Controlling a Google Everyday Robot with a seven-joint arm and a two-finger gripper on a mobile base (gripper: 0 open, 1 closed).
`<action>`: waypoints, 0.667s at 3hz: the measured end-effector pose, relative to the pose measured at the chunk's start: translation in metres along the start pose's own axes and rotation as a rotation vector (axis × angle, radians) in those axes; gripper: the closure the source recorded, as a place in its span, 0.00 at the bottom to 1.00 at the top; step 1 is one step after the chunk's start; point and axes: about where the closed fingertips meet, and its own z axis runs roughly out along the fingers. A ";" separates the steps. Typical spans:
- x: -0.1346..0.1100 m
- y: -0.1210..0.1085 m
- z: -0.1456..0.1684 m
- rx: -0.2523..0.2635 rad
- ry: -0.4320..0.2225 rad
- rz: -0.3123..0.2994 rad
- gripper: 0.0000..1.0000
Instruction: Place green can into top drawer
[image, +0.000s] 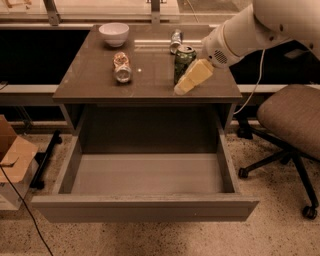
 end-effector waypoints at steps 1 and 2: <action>-0.006 -0.012 0.014 -0.011 0.014 -0.016 0.00; -0.013 -0.020 0.030 -0.024 0.025 -0.024 0.00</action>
Offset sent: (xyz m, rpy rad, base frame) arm 0.0544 0.0224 -0.0078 -0.0398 0.0250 0.0340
